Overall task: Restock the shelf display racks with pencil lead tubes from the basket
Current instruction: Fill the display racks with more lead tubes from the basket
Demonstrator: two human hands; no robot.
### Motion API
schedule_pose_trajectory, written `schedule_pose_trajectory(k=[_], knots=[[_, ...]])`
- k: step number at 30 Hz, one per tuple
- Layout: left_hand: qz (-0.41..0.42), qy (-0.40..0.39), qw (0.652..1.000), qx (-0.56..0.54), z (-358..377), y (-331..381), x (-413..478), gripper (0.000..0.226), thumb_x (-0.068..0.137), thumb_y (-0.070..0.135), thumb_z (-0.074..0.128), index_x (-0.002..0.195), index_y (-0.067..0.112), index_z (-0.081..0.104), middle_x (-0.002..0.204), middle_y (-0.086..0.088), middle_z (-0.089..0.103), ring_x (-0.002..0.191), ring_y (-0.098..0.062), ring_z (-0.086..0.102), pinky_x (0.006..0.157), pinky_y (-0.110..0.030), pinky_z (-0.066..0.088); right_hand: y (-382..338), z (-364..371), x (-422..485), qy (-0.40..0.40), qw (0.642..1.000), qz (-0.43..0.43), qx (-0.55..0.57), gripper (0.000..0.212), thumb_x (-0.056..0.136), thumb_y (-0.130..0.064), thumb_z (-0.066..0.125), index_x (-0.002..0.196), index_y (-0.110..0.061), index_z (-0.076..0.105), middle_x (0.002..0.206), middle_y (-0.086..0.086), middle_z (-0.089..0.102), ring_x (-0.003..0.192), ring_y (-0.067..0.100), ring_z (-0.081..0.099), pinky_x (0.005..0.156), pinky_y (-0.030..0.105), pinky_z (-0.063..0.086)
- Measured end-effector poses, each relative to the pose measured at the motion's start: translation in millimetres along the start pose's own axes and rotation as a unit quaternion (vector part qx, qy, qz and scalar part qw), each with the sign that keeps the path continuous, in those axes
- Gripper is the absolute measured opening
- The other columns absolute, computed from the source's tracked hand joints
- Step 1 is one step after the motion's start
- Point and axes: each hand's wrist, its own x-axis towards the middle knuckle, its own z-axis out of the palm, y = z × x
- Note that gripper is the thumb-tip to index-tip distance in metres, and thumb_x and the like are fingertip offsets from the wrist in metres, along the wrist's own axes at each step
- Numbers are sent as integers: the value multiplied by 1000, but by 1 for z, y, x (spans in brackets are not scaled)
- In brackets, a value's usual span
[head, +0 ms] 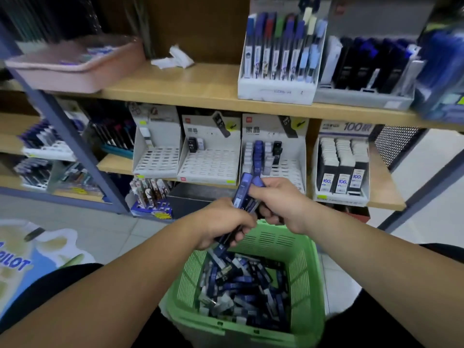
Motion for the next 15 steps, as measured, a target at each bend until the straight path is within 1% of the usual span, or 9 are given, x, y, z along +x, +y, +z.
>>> schedule_pose_trajectory(k=[1,4,7,9,11,13,14,15], knots=[[12,-3,1000,-10,0,9,-5,6,83,4,64,81,10,62,65,-8,53,51,-18,47,51,-28,39,-8,-5,-5,-14,1000,2,20,17,99,-29,67,97,-15,75,62,5,58,45,13,32,42,22,18],[37,-23,999,-33,-1,29,-14,8,88,3,62,93,8,61,65,-7,51,50,-18,43,51,-27,35,-28,-23,-13,-64,996,6,61,30,99,-31,67,112,-4,72,84,13,69,46,12,34,40,22,21],[41,-43,997,-51,0,42,-10,10,92,2,60,100,9,61,65,-6,51,51,-17,43,51,-26,35,-38,-32,-9,-48,997,-3,53,25,97,-29,70,110,-8,71,98,13,75,46,11,36,41,21,21],[33,-50,996,-73,0,46,0,13,94,2,60,105,8,62,66,-6,51,51,-16,43,51,-26,35,-40,-38,1,-19,998,-14,55,27,97,-29,71,111,-6,72,95,10,74,47,12,36,41,21,22],[22,-55,995,-82,-1,48,10,22,94,2,61,116,3,63,67,-6,52,52,-17,43,51,-27,35,-41,-47,11,22,998,-23,52,31,96,-33,72,110,-5,71,88,8,68,47,11,38,41,22,23],[6,-58,996,-67,-7,48,21,38,93,1,62,130,-4,56,67,-7,51,52,-17,43,51,-28,34,-44,-59,21,61,997,-30,32,28,95,-36,72,102,-9,71,82,6,65,47,11,39,41,22,25],[-4,-54,997,-51,-10,48,27,44,91,1,63,134,-6,53,66,-6,51,51,-17,43,51,-28,34,-47,-66,26,77,996,-32,16,27,95,-37,72,100,-10,71,80,6,65,46,11,40,41,22,26],[-13,-43,998,-34,-14,47,33,46,91,1,64,134,-6,53,65,-6,51,51,-17,42,51,-28,35,-49,-72,31,90,995,-34,1,26,96,-37,72,99,-11,70,80,7,66,46,12,39,41,22,26]])
